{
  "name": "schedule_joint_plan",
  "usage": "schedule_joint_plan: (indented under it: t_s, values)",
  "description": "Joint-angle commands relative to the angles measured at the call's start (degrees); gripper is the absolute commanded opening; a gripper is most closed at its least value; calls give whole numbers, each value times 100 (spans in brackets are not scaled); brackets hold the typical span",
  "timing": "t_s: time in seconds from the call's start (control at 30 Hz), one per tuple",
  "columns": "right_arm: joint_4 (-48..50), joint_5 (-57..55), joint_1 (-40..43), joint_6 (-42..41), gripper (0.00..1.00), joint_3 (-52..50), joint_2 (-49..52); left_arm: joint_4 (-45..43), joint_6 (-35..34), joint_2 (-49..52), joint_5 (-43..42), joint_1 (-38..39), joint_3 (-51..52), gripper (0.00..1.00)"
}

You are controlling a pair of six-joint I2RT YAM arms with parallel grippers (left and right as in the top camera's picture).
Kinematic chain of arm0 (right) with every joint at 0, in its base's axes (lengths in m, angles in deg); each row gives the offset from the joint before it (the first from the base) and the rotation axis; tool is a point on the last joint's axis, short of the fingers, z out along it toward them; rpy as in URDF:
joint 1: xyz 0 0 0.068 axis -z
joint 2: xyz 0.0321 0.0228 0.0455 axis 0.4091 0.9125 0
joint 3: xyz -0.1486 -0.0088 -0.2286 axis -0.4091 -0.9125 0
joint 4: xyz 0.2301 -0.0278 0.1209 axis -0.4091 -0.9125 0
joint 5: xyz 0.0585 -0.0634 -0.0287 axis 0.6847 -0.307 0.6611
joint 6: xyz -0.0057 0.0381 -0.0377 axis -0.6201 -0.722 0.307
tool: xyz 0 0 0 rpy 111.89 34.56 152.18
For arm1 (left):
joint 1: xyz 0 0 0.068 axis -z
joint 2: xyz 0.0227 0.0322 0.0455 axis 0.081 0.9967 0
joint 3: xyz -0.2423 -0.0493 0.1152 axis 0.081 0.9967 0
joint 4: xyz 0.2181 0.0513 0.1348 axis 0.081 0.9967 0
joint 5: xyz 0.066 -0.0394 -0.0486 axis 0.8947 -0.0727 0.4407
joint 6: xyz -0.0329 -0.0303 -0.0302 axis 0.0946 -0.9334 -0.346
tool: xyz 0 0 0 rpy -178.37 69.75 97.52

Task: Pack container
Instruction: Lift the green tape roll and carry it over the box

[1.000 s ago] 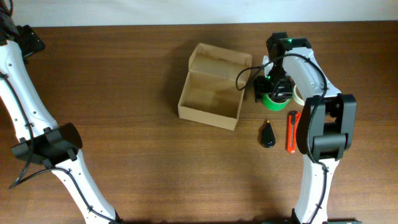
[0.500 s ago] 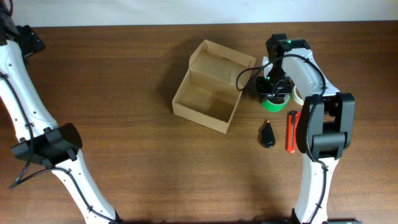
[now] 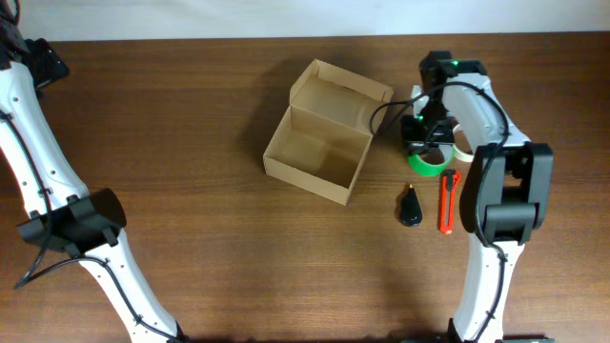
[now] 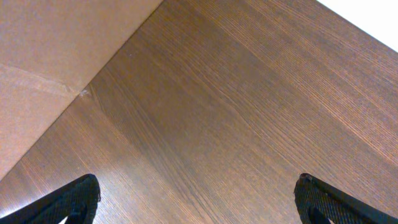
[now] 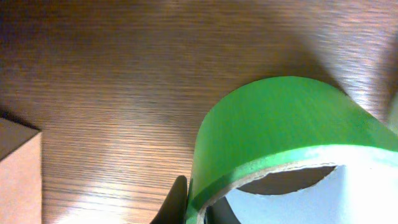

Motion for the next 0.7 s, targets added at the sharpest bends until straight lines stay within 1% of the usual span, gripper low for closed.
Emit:
schedule_joint_plan:
  t_s: [0.0, 0.07, 0.17, 0.37, 0.57, 0.67]
  values:
    - [-103, 76, 195, 9, 4, 315, 72, 9, 24, -111, -42, -4, 46, 100]
    - [-243, 267, 247, 144, 4, 568, 59, 9, 24, -111, -42, -4, 46, 100]
    - [-498, 269, 262, 144, 4, 1064, 26, 11, 24, -111, -42, -4, 46, 100]
    - [-1281, 271, 177, 144, 4, 2470, 22, 9, 24, -111, -42, -4, 46, 100]
    - [-2024, 273, -192, 186, 4, 3945, 17, 9, 24, -111, -42, -4, 46, 100]
    - [-2277, 278, -496, 234, 4, 4492, 7, 11, 24, -111, -42, -4, 46, 100]
